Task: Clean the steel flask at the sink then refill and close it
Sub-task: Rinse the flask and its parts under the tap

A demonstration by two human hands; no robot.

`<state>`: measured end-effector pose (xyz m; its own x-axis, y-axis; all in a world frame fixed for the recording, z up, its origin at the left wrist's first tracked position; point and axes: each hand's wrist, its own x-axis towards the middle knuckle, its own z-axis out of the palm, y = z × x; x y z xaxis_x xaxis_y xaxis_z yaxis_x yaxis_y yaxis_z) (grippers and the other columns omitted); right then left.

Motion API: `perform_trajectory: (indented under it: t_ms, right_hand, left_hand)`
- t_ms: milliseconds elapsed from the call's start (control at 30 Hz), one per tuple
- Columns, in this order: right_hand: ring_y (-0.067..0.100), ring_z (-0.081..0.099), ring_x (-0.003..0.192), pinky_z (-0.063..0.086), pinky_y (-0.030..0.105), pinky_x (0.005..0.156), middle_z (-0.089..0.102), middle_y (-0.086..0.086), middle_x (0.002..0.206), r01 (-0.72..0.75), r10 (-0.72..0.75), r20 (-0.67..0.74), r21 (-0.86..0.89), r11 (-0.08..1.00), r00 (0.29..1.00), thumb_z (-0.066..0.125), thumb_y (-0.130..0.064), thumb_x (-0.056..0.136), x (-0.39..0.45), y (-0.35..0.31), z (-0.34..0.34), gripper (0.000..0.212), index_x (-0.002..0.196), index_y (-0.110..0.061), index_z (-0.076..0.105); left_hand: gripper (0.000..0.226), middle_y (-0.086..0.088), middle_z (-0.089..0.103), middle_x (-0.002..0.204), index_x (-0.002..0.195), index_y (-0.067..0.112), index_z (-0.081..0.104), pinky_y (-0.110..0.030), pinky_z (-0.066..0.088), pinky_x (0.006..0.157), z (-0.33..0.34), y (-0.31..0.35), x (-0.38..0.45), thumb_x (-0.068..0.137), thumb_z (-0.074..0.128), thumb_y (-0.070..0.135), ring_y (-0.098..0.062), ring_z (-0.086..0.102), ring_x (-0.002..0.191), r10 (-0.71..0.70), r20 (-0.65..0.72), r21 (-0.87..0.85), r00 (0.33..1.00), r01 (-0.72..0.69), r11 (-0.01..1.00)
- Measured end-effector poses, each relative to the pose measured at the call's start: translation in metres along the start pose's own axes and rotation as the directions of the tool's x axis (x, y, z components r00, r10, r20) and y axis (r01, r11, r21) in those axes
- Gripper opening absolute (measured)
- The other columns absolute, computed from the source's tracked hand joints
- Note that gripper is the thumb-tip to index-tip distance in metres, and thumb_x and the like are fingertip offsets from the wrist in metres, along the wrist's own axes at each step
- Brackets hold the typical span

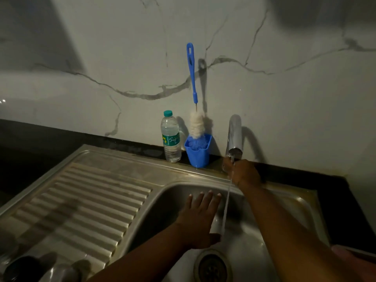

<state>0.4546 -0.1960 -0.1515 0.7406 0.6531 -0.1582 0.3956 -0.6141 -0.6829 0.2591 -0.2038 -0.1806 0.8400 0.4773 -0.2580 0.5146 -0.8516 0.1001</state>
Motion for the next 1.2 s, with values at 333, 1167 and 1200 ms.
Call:
perform_trajectory:
  t_ms: [333, 1167, 1200]
  right_hand:
    - [0.028, 0.059, 0.078, 0.044, 0.033, 0.069, 0.065, 0.010, 0.085, 0.062, -0.065, -0.062, -0.050, 0.997, 0.996, 0.029, -0.072, 0.087, -0.035, 0.026, 0.003, 0.065, 0.077, -0.017, 0.063]
    - [0.019, 0.052, 0.118, 0.040, 0.034, 0.100, 0.055, 0.004, 0.132, 0.209, -0.133, 0.176, -0.545, 0.812, 0.975, 0.045, -0.052, 0.093, -0.232, 0.039, 0.001, 0.049, 0.127, -0.019, 0.055]
    - [0.019, 0.049, 0.122, 0.038, 0.033, 0.103, 0.052, 0.003, 0.136, 0.197, -0.128, 0.159, -0.561, 0.804, 0.979, 0.044, -0.052, 0.093, -0.241, 0.035, 0.000, 0.049, 0.130, -0.019, 0.052]
  left_hand:
    - [0.102, -0.008, -0.015, 0.163, 0.154, 0.023, -0.016, -0.053, -0.009, 0.119, 0.006, -0.016, -0.047, 0.088, 0.053, 0.061, -0.030, -0.014, 0.149, -0.099, 0.049, -0.008, 0.994, 0.100, 0.995]
    - [0.097, -0.005, 0.028, 0.157, 0.151, 0.029, 0.025, -0.047, 0.026, 0.115, -0.018, -0.111, -0.223, 0.073, 0.065, 0.069, -0.029, 0.024, 0.144, -0.235, -0.080, 0.047, 0.969, 0.239, 0.970]
    - [0.097, -0.006, 0.027, 0.156, 0.151, 0.029, 0.026, -0.046, 0.029, 0.114, -0.017, -0.122, -0.232, 0.072, 0.069, 0.066, -0.030, 0.024, 0.143, -0.280, -0.029, 0.019, 0.960, 0.281, 0.960]
